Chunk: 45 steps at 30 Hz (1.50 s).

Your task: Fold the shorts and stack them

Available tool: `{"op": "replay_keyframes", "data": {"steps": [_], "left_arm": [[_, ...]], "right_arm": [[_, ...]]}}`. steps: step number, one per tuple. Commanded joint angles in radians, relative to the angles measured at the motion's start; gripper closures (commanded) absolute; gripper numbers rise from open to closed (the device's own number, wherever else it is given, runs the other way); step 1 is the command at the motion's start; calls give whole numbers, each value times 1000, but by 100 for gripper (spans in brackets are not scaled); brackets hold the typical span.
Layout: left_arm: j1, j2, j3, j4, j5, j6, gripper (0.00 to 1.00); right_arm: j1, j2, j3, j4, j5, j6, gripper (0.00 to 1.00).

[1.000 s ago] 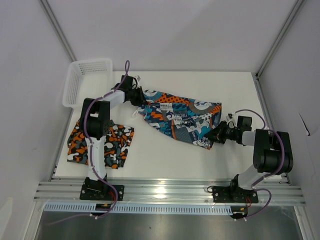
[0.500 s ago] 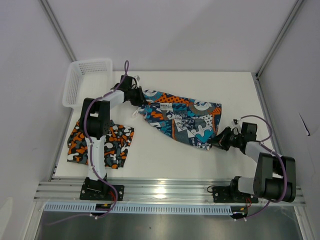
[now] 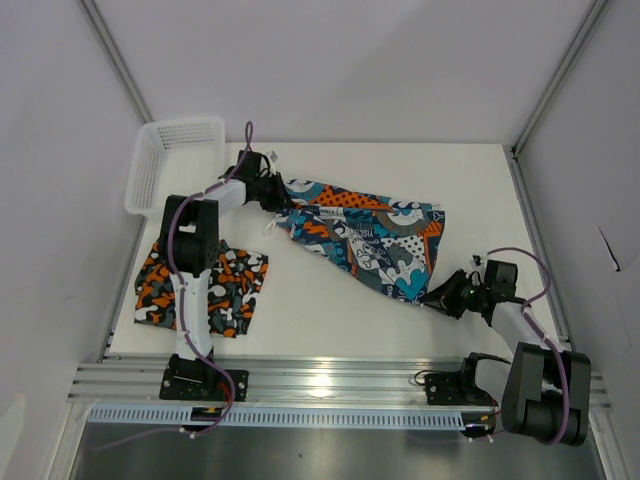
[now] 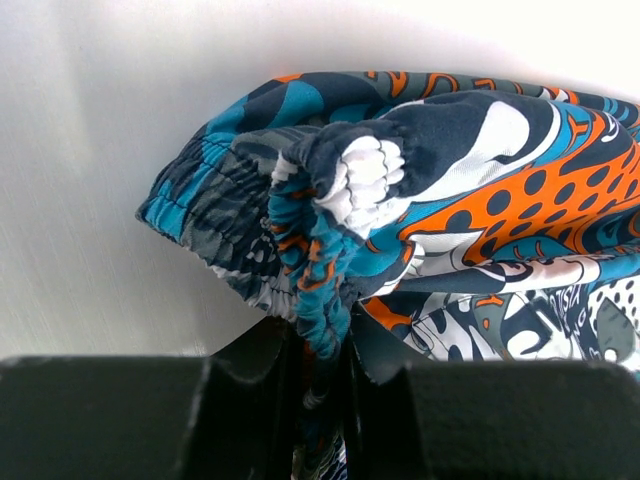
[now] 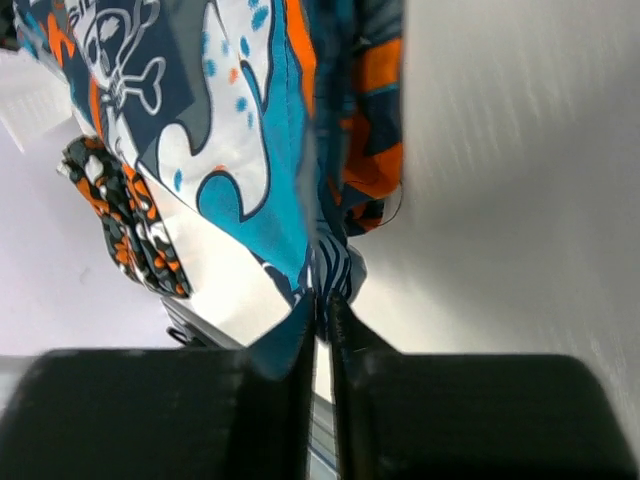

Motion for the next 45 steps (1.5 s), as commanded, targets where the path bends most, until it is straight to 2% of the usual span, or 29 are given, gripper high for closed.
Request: {"op": "replay_keyframes", "data": {"steps": [1,2,11,16,21,24,25,30,37,41,45], "left_arm": [[19,22,29,3,-7,-9,79],[19,22,29,4,-6,-8,79],[19,22,27,12,5,-8,79],[19,23,26,13,21,-5,76],[19,42,64,-31,54,12,70],[22,35,63,-63,64,14,64],[23,32,58,-63,67,9,59],[45,5,23,-45,116,-9,51],[51,-70,-20,-45,134,-8,31],[59,-100,-52,-16,152,-12,27],[76,-118,-91,55,258,-41,27]], "right_arm": [[10,30,6,-19,25,2,77],[7,43,13,-17,24,-6,65],[-10,157,285,-80,189,-81,40],[-19,247,424,-12,212,-90,41],[-34,421,567,104,188,-118,43],[-39,517,635,147,188,-105,45],[-39,537,647,174,192,-101,45],[-37,664,726,252,180,-73,48],[-36,748,742,363,93,-49,50],[-34,771,745,377,67,-41,52],[-36,781,724,429,28,-18,54]]}}
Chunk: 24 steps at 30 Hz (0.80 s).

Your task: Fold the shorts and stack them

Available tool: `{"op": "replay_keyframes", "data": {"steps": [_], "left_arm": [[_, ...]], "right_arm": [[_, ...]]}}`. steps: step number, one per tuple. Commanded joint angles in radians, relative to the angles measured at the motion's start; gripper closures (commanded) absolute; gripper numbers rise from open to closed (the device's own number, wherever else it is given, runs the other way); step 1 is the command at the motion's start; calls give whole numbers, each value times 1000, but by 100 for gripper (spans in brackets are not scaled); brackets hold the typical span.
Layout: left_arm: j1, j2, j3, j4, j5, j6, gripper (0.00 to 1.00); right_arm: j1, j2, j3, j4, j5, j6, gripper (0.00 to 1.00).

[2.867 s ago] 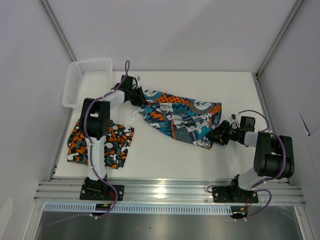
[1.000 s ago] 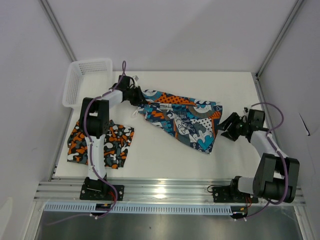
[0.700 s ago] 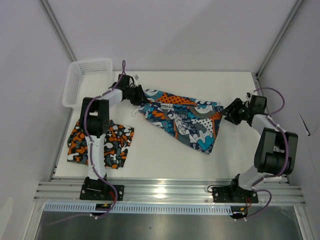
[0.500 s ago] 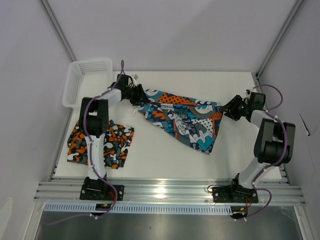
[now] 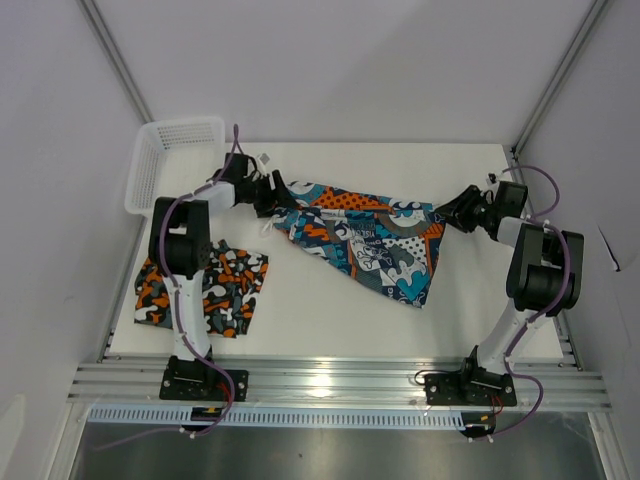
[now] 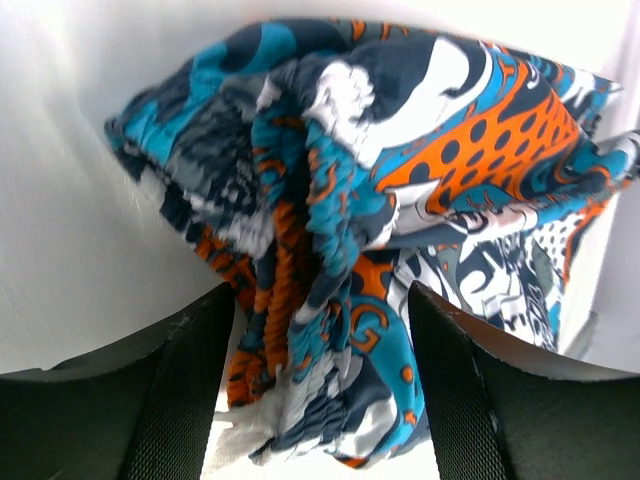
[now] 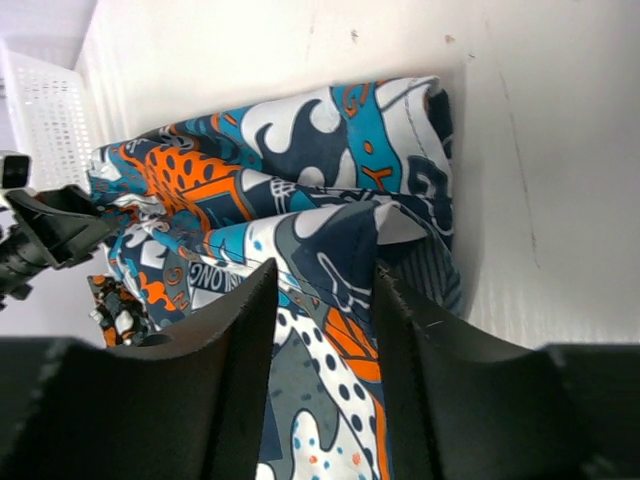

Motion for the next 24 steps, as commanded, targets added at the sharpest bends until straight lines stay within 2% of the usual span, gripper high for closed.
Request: {"op": "replay_keyframes", "data": {"steps": [1,4,5,10,13,19,22,24], "left_arm": [[28,-74,-38,62,110,-25,27],[33,-78,-52,89,139,-39,27],[33,-79,-56,102,141,-42,27],[48,-104,-87,127,151,-58,30],[64,-140,-113,147,133,-55,30],[97,-200,-156,196,108,-68,30],[107,-213,-178,254,122,-88,32],[107,-200,-161,283,133,-91,37]], "right_arm": [[-3,19,1,97,-63,22,56],[-6,30,-12,129,-94,37,69],[-9,30,-18,137,-99,46,77],[-12,34,-24,155,-116,59,96],[-16,39,-25,161,-125,68,100],[-20,42,-33,183,-139,88,100],[-22,43,-33,188,-143,94,100],[-22,43,-36,195,-146,98,100]]}}
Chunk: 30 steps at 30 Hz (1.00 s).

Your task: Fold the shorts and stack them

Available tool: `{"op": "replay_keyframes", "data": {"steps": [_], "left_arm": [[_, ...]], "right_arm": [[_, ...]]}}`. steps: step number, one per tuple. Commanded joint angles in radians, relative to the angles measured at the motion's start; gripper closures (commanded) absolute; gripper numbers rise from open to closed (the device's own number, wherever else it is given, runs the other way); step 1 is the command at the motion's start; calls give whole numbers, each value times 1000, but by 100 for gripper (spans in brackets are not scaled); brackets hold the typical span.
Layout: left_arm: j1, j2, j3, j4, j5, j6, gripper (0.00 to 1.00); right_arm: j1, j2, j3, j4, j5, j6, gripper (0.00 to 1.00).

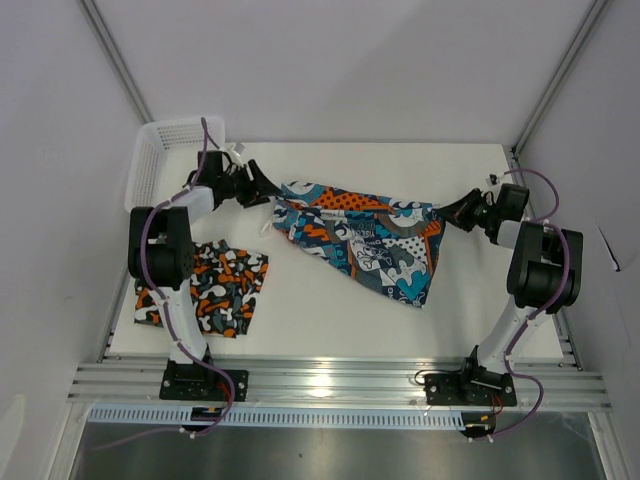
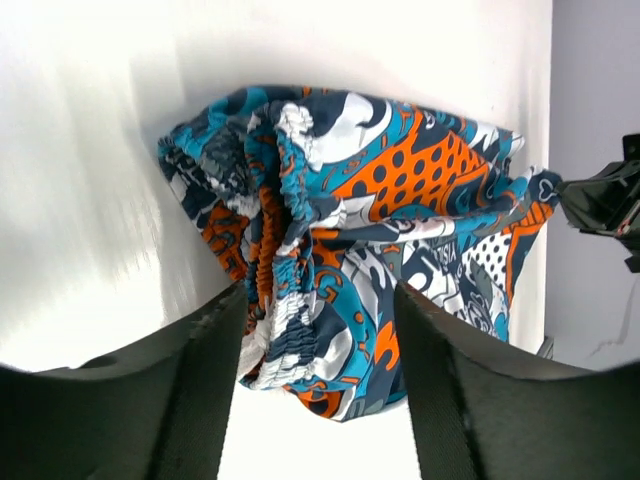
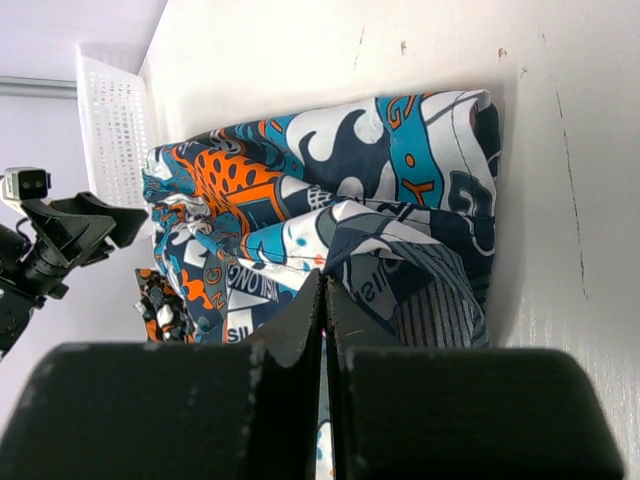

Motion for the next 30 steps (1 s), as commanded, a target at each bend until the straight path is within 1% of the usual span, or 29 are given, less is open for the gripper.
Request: {"op": "replay_keyframes", "data": {"steps": [1,5,7,8,9,10,15,19,24,26,27,29,30], "left_arm": [[6,-20,12,76,35,-20,39],[5,16,27,74,32,-20,44],[3,22,34,43,34,-17,48],[0,28,38,37,35,-14,55],[-3,34,53,28,34,-2,58],[-4,40,61,-4,29,6,59],[-29,65,103,-86,-29,52,55],[-37,74,112,-95,-40,52,54],[-49,89,127,-87,-30,55,56],[-57,103,145,-87,-31,56,59],[-60,112,150,-87,-26,56,66],[-64,132,168,-87,-11,50,73],[-64,138,172,-80,-6,47,83]], "right_arm": [[-6,13,-6,51,-24,11,100],[-6,14,-6,58,-32,16,100],[-6,14,-4,58,-33,17,100],[-8,14,-6,61,-35,17,100],[-6,14,-6,61,-35,19,100],[-6,13,-7,62,-35,20,100],[-6,14,-9,67,-41,23,100],[-6,16,-12,81,-47,33,100],[-6,19,-16,90,-52,39,100],[-6,19,-16,91,-55,42,100],[-6,21,-16,91,-55,43,100],[-6,22,-15,93,-58,43,100],[-6,22,-15,93,-56,48,100]]}}
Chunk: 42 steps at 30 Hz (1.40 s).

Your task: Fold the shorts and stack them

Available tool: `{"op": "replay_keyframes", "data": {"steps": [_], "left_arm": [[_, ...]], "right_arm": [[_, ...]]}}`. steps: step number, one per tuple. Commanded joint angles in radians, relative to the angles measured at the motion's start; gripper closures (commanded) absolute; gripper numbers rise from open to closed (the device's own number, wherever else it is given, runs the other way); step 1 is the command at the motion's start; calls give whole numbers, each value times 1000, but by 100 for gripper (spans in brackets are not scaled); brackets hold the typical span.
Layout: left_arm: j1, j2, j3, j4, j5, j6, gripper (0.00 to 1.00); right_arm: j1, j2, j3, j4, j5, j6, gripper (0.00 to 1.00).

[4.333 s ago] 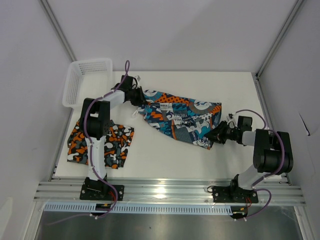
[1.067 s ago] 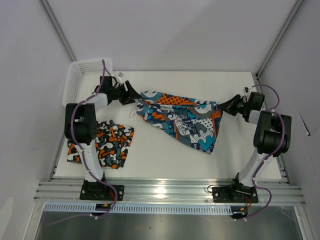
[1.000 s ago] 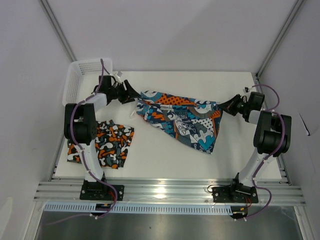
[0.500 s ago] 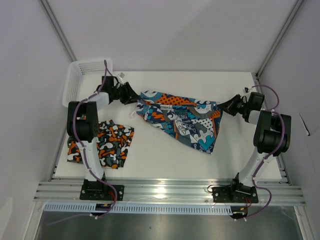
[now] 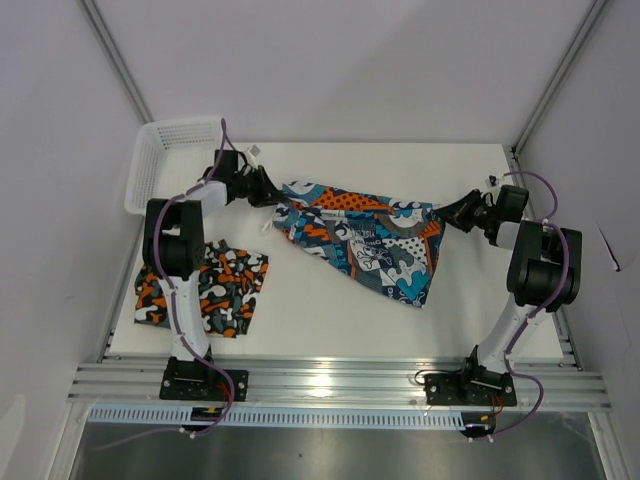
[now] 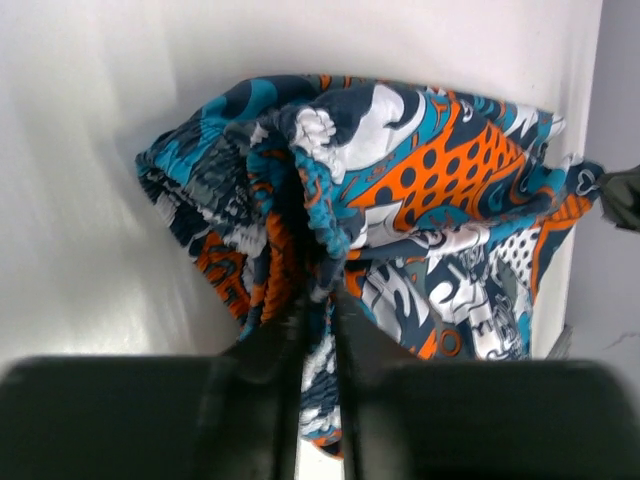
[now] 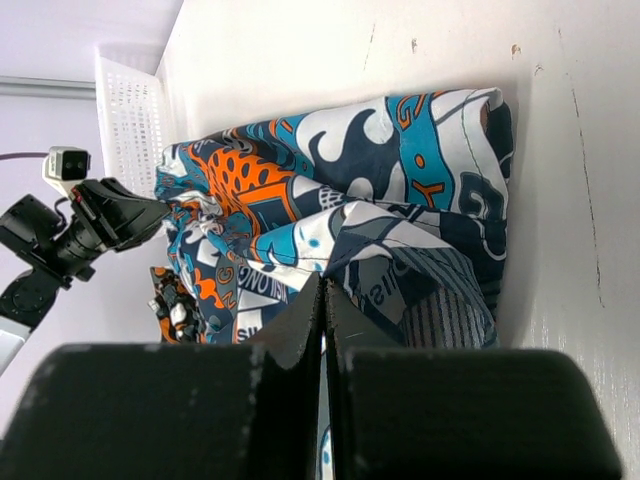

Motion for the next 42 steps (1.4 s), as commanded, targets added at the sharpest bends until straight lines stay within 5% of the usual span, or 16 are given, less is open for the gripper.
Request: {"op": "replay_keyframes", "data": {"steps": [1,3,16,23,34,37,40,41,42], "left_arm": [[-12,34,52,17,31,14,90],[-9,33,60,21,46,6,100],[60,-34,-77,285,187,-203,100],[114,-15,-161,556,268,-387,100],[131,15,-187,676,249,-456,100],[129,31,-162,598,203,-392,90],[125,27,-145,499,134,-323,69],[123,24,-140,436,111,-300,61],[118,18,-129,407,91,-277,50]], "right_arm": [[-5,7,-1,44,-23,11,100],[-7,9,2,49,-23,19,100],[-65,16,-39,169,-15,141,100],[-96,67,-22,255,-46,224,100],[-97,110,27,235,-29,227,100],[-84,112,54,195,0,200,100],[-71,110,88,134,31,160,96],[-67,110,96,117,38,148,91],[-64,102,104,80,45,122,76]]}}
